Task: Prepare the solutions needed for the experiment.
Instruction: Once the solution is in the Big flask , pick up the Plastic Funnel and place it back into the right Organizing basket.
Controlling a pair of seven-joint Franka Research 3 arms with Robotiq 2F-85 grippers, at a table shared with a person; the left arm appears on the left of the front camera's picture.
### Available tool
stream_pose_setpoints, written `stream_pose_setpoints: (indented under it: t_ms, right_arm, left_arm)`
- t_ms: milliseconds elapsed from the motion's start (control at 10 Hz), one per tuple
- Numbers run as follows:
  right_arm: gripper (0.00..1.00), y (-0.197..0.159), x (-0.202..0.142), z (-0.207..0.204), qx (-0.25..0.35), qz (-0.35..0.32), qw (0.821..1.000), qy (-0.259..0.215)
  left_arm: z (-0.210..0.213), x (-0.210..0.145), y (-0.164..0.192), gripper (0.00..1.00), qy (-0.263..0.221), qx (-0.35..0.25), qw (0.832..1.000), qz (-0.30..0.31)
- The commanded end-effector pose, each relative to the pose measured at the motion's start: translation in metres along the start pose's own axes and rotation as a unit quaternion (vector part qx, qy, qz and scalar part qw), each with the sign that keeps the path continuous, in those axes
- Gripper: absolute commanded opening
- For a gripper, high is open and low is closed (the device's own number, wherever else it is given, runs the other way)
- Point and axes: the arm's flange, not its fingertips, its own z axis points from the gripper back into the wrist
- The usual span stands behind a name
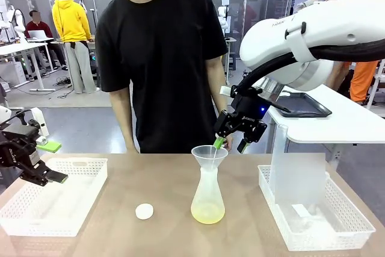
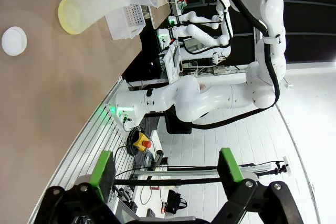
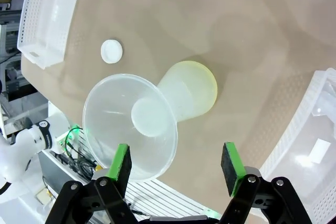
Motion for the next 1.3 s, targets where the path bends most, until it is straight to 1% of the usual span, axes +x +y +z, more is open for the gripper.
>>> stream_pose_setpoints:
  t_ms: [0, 100, 200, 1000, 1200]
  right_arm:
    - [0.84, 0.0, 0.011, -0.004, -0.015, 0.0, 1.0, 0.013]
    - [0.81, 0.001, 0.013, -0.007, -0.01, -0.002, 1.0, 0.018]
    - [0.73, 0.0, 0.014, -0.009, -0.009, -0.007, 1.0, 0.02]
    - [0.0, -0.001, 0.016, -0.013, -0.003, -0.061, 0.998, 0.019]
    - [0.0, -0.001, 0.015, -0.013, -0.002, -0.067, 0.998, 0.017]
  left_arm:
    - [-0.001, -0.001, -0.002, 1.0, -0.002, -0.01, 1.0, -0.004]
    - [-0.001, -0.001, -0.002, 1.0, -0.002, -0.01, 1.0, -0.004]
    - [-0.001, -0.001, -0.002, 1.0, -0.002, -0.01, 1.0, -0.004]
    - [-0.001, -0.001, -0.002, 1.0, -0.002, -0.01, 1.0, -0.004]
    - [-0.001, -0.001, -0.002, 1.0, -0.002, -0.01, 1.0, -0.004]
